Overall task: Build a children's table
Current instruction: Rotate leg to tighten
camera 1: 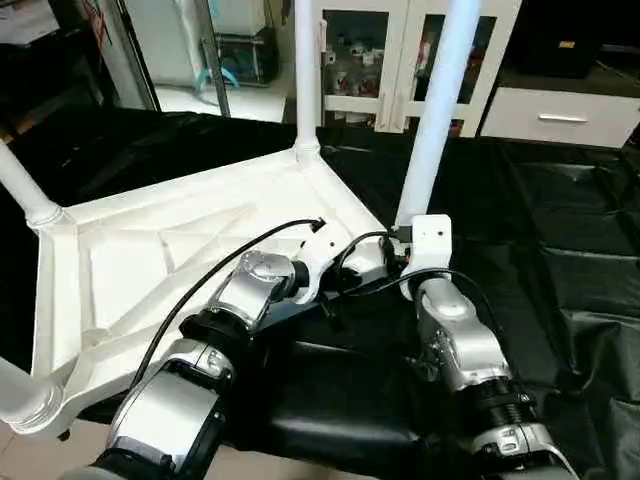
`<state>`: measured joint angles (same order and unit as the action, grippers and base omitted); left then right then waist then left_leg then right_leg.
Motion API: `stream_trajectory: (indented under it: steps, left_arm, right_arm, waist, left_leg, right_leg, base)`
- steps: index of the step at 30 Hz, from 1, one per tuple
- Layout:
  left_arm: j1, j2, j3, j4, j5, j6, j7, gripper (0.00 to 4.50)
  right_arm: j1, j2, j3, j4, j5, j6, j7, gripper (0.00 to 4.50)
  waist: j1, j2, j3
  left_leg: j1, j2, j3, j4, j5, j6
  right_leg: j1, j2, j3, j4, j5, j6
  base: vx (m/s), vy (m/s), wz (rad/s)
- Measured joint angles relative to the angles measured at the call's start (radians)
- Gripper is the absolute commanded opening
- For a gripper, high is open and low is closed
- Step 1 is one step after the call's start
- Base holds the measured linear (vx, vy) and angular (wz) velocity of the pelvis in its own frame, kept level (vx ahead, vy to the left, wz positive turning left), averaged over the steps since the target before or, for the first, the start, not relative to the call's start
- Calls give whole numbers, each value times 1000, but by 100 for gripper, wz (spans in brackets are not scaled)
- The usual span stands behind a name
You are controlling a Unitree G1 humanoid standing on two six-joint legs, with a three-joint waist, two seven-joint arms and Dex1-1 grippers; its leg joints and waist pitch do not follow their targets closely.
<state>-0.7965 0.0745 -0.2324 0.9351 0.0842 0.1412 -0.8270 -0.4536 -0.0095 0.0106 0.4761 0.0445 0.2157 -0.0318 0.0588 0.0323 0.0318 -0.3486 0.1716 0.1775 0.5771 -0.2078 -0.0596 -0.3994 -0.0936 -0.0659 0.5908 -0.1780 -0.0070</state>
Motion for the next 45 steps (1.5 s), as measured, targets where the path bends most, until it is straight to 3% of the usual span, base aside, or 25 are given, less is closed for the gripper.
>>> stream_trajectory:
  steps: [5, 8, 11, 13, 20, 25, 33, 45]
  left_arm:
    - [14, 17, 0, -32, -7, -1, -32, 0]
    - [41, 46, -5, -82, -9, -7, -100, 0]
    - [85, 89, -39, -161, -15, -13, -207, 0]
    - [110, 119, -51, -203, -29, -14, -273, 0]
    - [160, 176, -82, -290, -46, 7, -406, 0]
    - [172, 194, -99, -338, -48, 43, -449, 0]
    - [179, 214, -110, -374, -49, 79, -476, 0]
    - [184, 217, -110, -390, -48, 97, -475, 0]
  right_arm:
    - [19, -47, 8, -26, 5, 31, 74, 375]
    - [30, -153, 51, -107, 37, 109, 256, 401]
    - [88, -350, 154, -264, 77, 177, 564, 401]
    - [112, -422, 180, -309, 96, 179, 688, 401]
    - [148, -546, 197, -360, 142, 169, 918, 401]
    - [165, -583, 194, -397, 189, 175, 999, 401]
    - [162, -549, 194, -339, 186, 133, 1021, 401]
    - [141, -551, 195, -307, 180, 123, 1059, 304]
  waist:
    - [6, -3, 2]
    - [11, -7, 5]
    - [28, -11, 7]
    - [32, -12, 7]
    - [43, -13, 8]
    - [54, -12, 8]
    - [54, -10, 6]
    - [54, -10, 6]
  left_leg:
    - [-2, 0, 0, -3, 0, 0]
    - [-2, 1, 0, -4, 0, 1]
    - [-2, 1, 1, -5, 1, 3]
    - [-1, 1, 1, -6, 2, 4]
    - [-1, 1, 2, -2, 0, 0]
    - [-1, 2, 2, -1, 1, 3]
    - [-1, 2, 2, 0, 0, 0]
    - [-2, 2, 2, 1, 2, 5]
  right_leg:
    - [-2, 0, 0, 0, 0, 0]
    - [-3, 0, -1, 0, -1, 1]
    - [-3, 0, -1, -1, -3, 3]
    - [-3, 1, -1, 0, -4, 3]
    - [-3, 0, -1, 2, -3, 2]
    - [-3, 0, -1, 2, -3, 1]
    - [-2, 0, -1, 4, -3, 1]
    - [-3, 0, -1, 4, -3, 1]
  base:
    - [0, 0, 0]
    - [0, 0, 0]
    - [0, 0, 0]
    - [0, 0, 0]
    - [0, 0, 0]
    - [0, 0, 0]
    - [0, 0, 0]
    - [0, 0, 0]
